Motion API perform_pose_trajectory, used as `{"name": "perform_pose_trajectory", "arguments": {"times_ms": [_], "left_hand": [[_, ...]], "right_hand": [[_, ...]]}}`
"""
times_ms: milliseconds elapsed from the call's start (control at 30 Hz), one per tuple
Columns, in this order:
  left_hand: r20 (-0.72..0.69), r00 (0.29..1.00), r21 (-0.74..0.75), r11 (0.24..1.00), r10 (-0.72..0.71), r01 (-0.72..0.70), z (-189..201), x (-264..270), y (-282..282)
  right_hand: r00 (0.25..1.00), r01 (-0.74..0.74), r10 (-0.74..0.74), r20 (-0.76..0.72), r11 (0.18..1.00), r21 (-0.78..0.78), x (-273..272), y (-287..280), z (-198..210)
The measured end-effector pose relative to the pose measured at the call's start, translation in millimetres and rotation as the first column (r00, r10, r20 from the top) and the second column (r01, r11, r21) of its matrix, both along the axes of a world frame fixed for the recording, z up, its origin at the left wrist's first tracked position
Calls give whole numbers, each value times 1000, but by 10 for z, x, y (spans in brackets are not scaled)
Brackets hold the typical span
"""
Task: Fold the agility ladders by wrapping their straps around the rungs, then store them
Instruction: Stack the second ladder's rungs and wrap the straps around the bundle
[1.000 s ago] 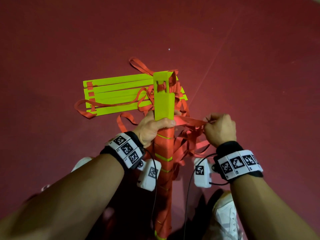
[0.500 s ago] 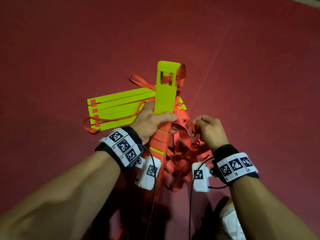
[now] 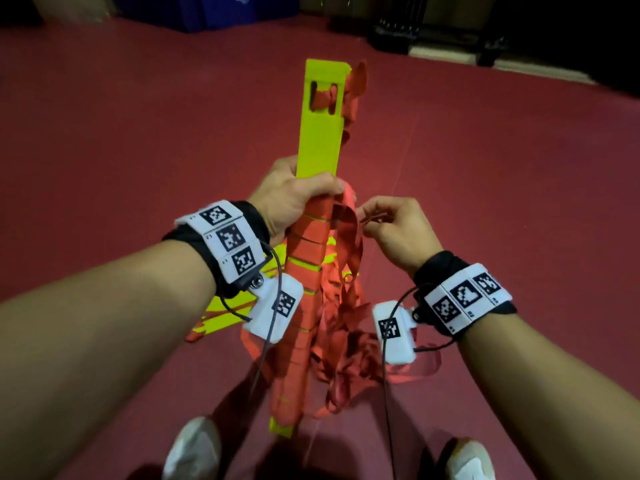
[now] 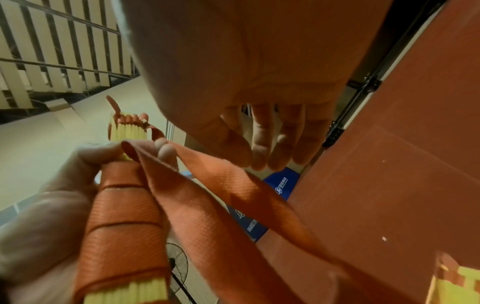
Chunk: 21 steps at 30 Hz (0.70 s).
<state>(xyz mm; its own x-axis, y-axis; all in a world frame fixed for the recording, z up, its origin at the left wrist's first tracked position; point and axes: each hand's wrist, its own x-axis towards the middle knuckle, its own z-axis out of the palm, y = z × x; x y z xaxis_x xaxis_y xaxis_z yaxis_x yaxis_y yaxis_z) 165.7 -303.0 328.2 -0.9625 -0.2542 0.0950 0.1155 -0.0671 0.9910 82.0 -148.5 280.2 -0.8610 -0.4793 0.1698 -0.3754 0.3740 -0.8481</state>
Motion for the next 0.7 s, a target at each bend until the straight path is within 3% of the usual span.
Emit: {"name": "perform_pose_trajectory", "arguments": {"times_ms": [167,367,533,700], "left_hand": [[-80,996,-120,992,29,-39,547,-67,-48],[-184,977,-129,982,110,-135,797,-74,-85],[-239,943,-35,969,230,-245,691,-54,-86],[-187,930,4,947,315,-320,398,-72,-141]], "right_hand": [[996,-28,26,-83,999,-30,-63,-164,530],[995,-67,56,-78,988,-142,-13,-351,1091],[999,-54,52,-16,985,-166,-15,-523,1066],[998,-28,36,55,989,-142,37,-599,796]]}}
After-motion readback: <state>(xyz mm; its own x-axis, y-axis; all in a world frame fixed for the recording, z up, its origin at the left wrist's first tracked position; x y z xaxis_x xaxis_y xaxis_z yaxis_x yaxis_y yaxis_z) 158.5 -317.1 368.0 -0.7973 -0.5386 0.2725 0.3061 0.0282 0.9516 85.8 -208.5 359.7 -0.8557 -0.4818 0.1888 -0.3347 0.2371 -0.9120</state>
